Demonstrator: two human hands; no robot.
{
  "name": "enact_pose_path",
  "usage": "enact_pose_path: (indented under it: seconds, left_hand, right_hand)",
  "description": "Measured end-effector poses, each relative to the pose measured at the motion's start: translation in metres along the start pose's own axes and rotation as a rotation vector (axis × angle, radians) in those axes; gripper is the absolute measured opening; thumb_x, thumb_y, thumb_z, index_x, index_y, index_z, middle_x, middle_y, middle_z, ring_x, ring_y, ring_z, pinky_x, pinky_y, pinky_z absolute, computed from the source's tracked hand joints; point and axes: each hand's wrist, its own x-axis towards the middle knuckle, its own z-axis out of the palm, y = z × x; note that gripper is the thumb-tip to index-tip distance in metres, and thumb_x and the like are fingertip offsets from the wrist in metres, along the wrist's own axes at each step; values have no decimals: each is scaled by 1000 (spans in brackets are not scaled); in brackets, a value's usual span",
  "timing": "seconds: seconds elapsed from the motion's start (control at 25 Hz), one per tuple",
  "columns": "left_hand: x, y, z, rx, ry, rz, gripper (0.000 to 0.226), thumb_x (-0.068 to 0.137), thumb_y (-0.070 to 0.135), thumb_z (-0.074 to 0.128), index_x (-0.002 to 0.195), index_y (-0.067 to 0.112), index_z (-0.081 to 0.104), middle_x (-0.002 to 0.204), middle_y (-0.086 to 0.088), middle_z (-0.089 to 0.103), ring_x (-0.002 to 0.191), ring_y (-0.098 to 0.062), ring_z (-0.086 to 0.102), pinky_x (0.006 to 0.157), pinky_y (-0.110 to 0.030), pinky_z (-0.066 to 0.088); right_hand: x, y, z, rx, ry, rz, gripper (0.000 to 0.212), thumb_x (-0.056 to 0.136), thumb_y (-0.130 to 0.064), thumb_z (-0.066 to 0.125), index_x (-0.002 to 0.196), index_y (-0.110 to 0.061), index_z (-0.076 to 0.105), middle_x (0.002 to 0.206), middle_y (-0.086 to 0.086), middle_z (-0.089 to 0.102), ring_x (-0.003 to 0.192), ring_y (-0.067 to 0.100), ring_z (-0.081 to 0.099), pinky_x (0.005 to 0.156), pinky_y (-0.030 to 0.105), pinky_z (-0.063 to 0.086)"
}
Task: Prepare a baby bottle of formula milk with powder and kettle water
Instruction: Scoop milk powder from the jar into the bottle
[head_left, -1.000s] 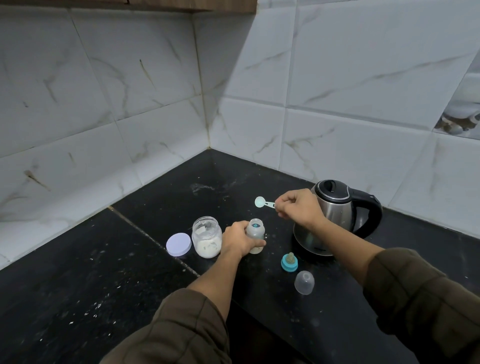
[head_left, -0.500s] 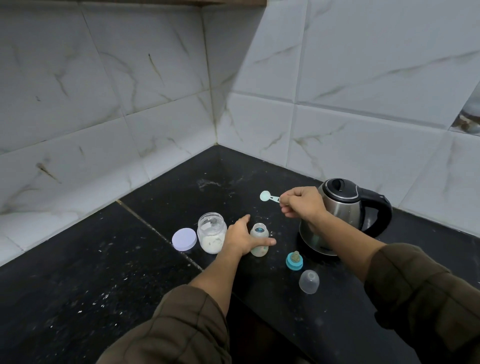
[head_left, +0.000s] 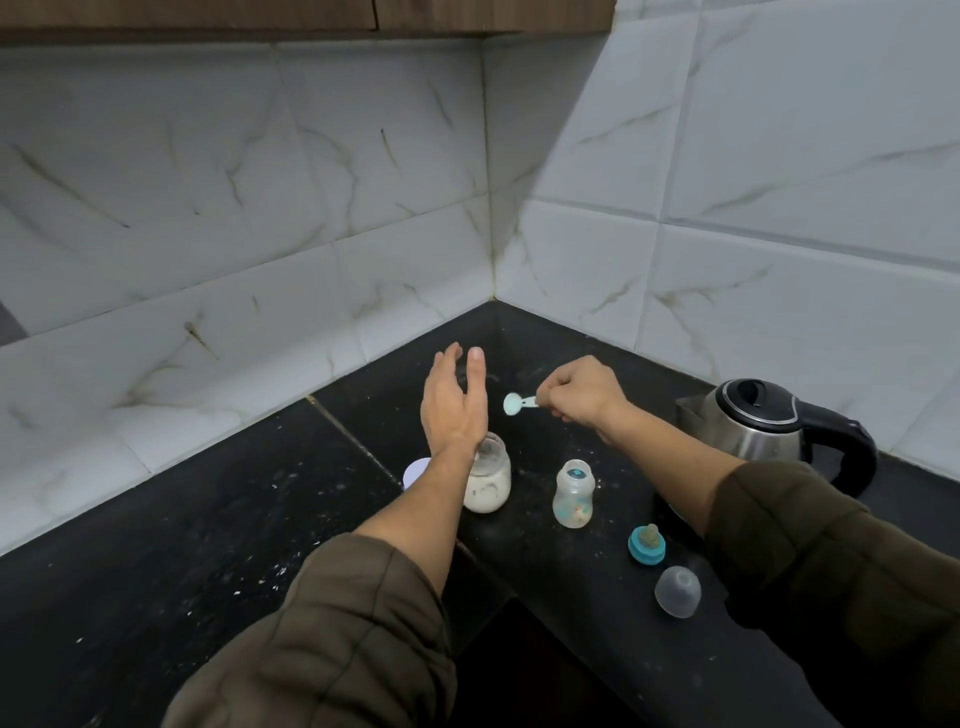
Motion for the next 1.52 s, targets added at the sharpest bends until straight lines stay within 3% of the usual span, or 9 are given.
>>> enact_pose_path:
  seconds: [0.12,0.28,0.48,0.76,1.04,1.24,1.36,1.52]
  left_hand:
    - [12,-13,-22,44,51,16,74,99,72,31,150,23,51,153,4,54,147,-17,41,119,-45,36]
    - [18,-37,-31,110,39,40,81,95,76,29,152,22,47,147,10,58,146,-14,42,117,-43,37]
    - [24,-61,-24,160,-40,44,72,99,69,36,154,22,45,148,13,57,151,-11,33,120,-43,35]
    - [39,-78,-15,179,-89,13,72,99,69,41,154,24,44,154,10,51,153,-12,30,121,-42,34]
    - [43,-81,-7,203,-122,-19,90,87,85,28,156,28,42,161,4,44,155,-12,26,121,-45,34]
    - [41,-70,-7,208,-131,1,89,88,82,28,156,27,41,161,1,43,155,-13,25,121,-46,34]
    - [36,-54,-1,212,-145,47,75,98,71,36,156,24,41,162,-1,42,155,-16,26,122,-44,33]
    - [22,-19,19,154,-178,130,63,104,57,43,155,21,44,156,-1,49,148,-17,38,119,-41,36]
  right_hand:
    - [2,-16,33,-323,-188,-115,18,81,-10,72,75,-23,82,85,-2,77,84,16,71,81,35,61]
    - [1,-26,67,-602,-227,-220,23,84,-13,62,66,-26,68,88,1,75,86,26,72,81,41,62]
    - [8,-17,103,-828,-219,-262,12,91,-25,61,99,-23,70,100,3,72,102,27,65,90,40,44]
    - [17,-4,125,-991,-100,-243,27,93,-34,63,113,-17,67,124,7,58,121,29,48,100,43,37]
    - [18,-2,121,-967,-154,-206,26,91,-38,64,109,-19,65,121,3,60,122,27,48,102,47,32]
    - [14,-7,103,-824,-165,-225,19,88,-32,61,97,-20,73,102,-1,67,104,25,62,90,43,38]
    - [12,-15,72,-672,-103,-230,17,89,-32,61,85,-25,76,93,-5,72,93,22,66,91,43,42]
    - [10,-14,22,-510,138,-230,20,89,-31,59,85,-26,78,94,-5,74,92,23,68,93,44,49]
